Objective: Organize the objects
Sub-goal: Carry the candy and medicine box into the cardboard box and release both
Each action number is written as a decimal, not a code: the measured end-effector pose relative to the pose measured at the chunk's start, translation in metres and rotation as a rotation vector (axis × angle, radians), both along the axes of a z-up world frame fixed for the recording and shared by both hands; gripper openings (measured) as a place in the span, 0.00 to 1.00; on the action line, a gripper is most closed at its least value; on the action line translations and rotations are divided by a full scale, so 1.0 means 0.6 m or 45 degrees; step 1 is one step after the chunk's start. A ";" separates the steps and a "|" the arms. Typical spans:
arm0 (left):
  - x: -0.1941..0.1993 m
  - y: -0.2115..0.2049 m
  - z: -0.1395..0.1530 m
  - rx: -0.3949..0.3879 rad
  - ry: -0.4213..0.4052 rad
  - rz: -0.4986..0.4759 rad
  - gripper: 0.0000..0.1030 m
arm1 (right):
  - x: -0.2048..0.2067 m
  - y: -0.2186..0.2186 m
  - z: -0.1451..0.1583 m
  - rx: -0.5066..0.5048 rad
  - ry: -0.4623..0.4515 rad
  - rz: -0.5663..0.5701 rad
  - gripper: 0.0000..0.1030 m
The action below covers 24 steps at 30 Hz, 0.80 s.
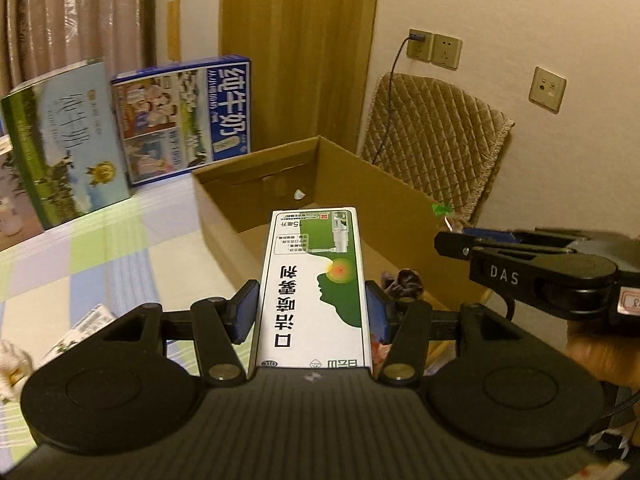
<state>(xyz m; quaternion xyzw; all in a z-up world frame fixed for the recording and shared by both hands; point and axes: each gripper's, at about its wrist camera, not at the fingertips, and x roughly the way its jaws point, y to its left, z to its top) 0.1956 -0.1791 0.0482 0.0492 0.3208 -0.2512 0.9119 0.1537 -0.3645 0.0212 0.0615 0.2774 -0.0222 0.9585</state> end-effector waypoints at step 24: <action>0.022 0.049 -0.001 -0.083 0.005 0.114 0.53 | 0.020 -0.042 -0.011 0.205 0.004 -0.016 0.35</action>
